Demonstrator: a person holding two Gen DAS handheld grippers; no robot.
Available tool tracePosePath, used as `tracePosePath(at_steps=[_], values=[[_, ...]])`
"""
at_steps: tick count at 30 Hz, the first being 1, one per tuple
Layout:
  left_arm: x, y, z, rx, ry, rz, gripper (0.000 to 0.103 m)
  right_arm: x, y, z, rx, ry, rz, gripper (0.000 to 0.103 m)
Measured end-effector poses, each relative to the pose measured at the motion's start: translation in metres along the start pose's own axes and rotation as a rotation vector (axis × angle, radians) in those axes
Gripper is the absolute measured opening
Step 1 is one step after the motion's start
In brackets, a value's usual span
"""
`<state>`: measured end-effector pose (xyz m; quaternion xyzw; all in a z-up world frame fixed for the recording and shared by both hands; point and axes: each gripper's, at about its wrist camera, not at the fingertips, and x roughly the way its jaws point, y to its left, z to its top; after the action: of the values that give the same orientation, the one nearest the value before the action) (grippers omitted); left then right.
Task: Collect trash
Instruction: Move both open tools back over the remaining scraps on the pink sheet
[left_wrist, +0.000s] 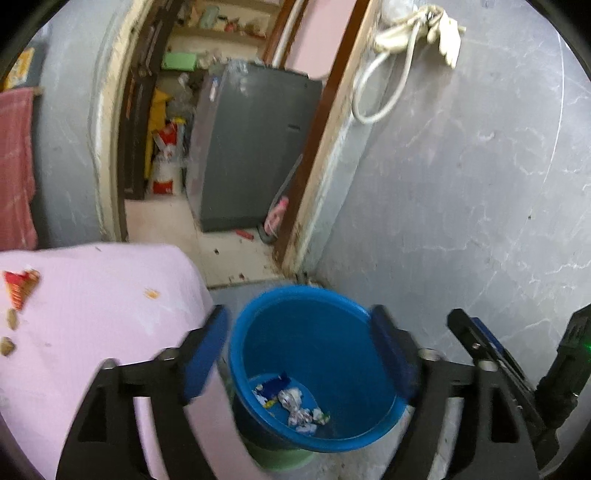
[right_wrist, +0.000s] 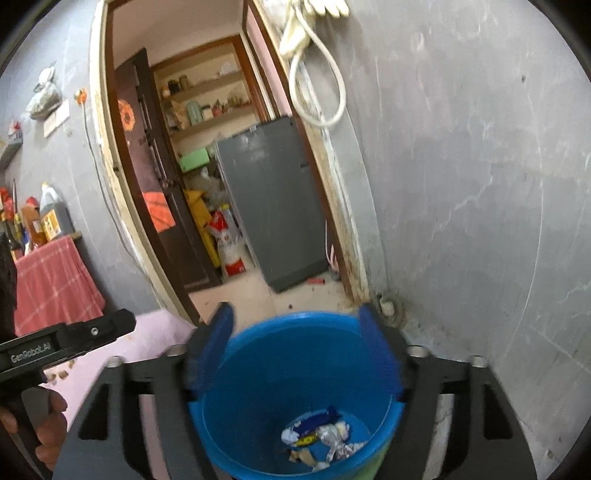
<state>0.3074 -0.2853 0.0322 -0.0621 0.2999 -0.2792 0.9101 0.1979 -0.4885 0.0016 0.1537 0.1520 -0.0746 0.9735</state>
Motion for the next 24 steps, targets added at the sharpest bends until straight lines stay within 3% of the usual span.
tracePosePath(at_steps=[4, 8, 24], values=[[-0.035, 0.004, 0.005, 0.013, -0.102, 0.052, 0.099, -0.014, 0.013, 0.011, -0.007, -0.041, 0.015, 0.086], [-0.071, 0.01, 0.01, 0.021, -0.191, 0.137, 0.101, -0.027, 0.027, 0.019, -0.027, -0.076, 0.039, 0.103], [-0.195, 0.058, 0.013, 0.035, -0.386, 0.355, 0.101, -0.069, 0.122, 0.041, -0.113, -0.172, 0.176, 0.103]])
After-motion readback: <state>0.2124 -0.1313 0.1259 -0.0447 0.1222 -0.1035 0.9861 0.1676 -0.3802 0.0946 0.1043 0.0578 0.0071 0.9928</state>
